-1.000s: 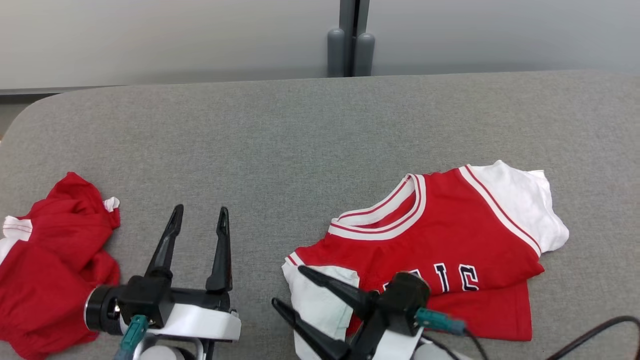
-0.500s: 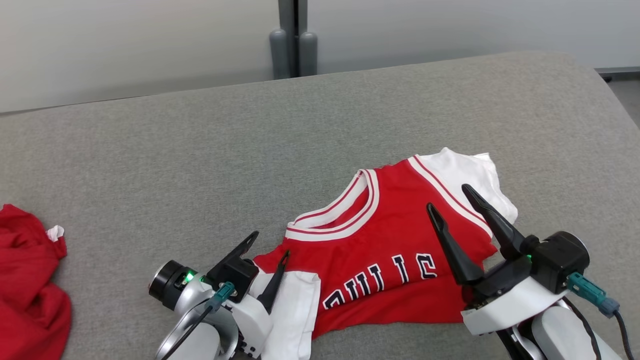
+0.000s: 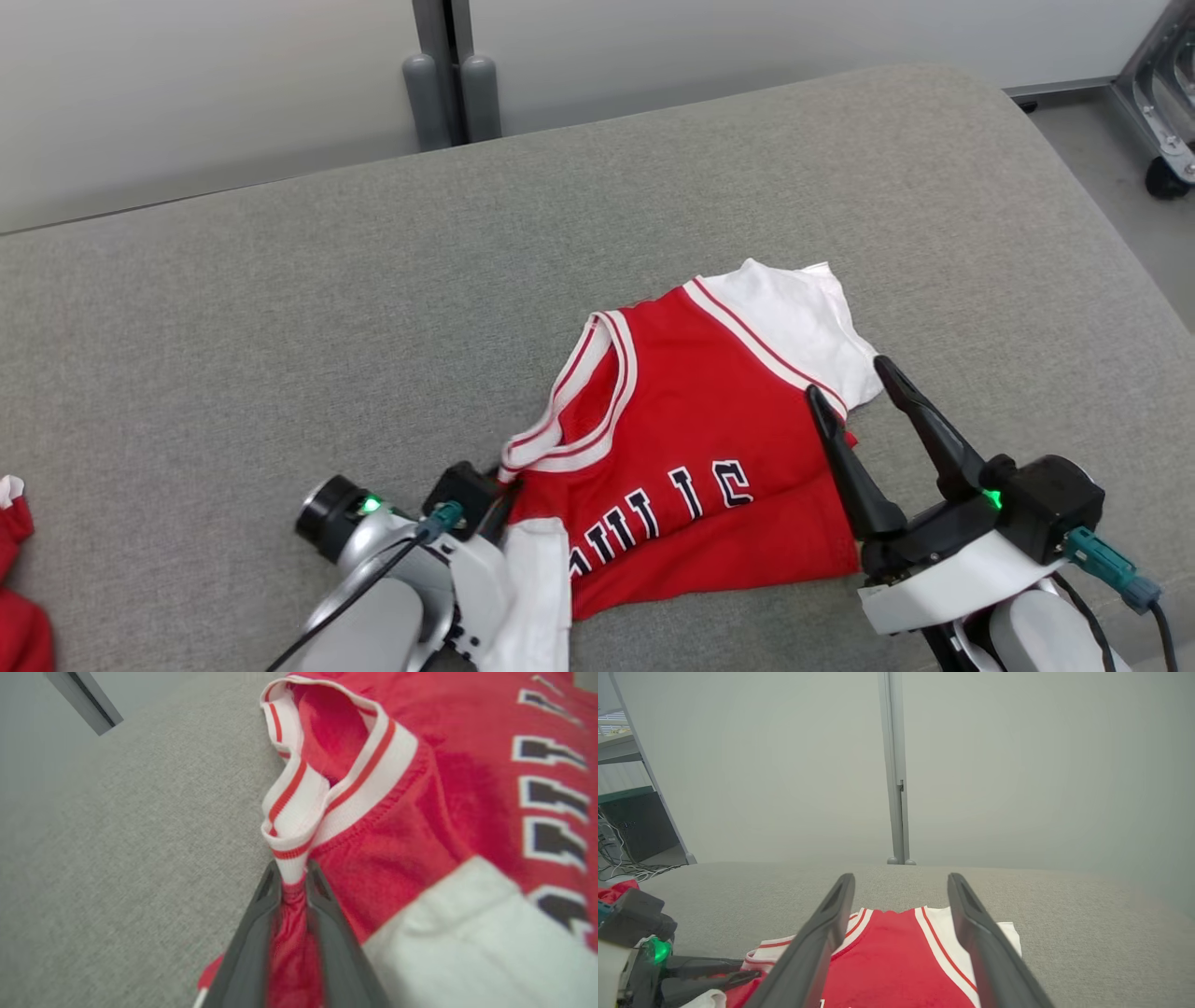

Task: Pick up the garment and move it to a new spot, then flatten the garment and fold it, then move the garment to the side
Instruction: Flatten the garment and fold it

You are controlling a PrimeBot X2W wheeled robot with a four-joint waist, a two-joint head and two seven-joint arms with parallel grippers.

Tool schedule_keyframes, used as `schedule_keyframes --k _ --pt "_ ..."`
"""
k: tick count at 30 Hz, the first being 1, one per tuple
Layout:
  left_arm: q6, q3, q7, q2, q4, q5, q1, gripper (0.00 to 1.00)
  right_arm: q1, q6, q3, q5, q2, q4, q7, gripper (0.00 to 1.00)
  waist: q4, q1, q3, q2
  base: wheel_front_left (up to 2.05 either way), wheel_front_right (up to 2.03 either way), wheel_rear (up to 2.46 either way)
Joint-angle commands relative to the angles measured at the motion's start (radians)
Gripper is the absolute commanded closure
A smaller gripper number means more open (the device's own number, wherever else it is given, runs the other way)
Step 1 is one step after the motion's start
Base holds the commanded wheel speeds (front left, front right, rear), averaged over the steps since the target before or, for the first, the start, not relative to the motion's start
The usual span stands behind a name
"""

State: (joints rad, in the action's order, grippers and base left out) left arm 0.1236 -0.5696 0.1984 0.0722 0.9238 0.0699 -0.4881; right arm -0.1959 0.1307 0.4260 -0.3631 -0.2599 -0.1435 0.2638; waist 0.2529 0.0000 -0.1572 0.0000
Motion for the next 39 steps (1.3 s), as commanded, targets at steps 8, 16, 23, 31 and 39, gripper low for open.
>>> schedule_keyframes --k 8,16,23,31,39 --pt "0.006 -0.232 0.022 0.007 -0.161 0.275 -0.086 1.00 0.072 0.000 -0.141 0.046 0.046 -0.019 0.001 0.00 0.025 0.0000 0.040 0.0000 0.00 0.00 0.00" --pt "0.006 -0.274 -0.230 0.060 -0.533 0.779 -0.246 1.00 0.106 0.000 -0.321 0.109 0.131 -0.038 0.001 0.00 0.078 0.0000 0.050 0.0000 0.00 0.00 0.00" --pt "-0.053 -0.119 -0.306 -0.008 -0.670 1.060 -0.423 1.00 0.123 0.000 -0.493 0.168 0.188 -0.055 0.001 0.00 0.121 0.0000 0.063 0.0000 0.00 0.00 0.00" --pt "-0.242 -0.085 -0.137 -0.018 -0.638 1.345 -0.651 1.00 0.104 0.000 -0.573 0.210 0.207 -0.051 0.001 0.00 0.128 0.0000 0.054 0.0000 0.00 0.00 0.00" --pt "-0.312 -0.110 -0.098 0.088 -0.453 1.363 -0.396 1.00 0.110 0.000 -0.576 0.169 0.209 -0.053 0.001 0.00 0.091 0.0000 0.031 0.0000 0.00 0.00 0.00"
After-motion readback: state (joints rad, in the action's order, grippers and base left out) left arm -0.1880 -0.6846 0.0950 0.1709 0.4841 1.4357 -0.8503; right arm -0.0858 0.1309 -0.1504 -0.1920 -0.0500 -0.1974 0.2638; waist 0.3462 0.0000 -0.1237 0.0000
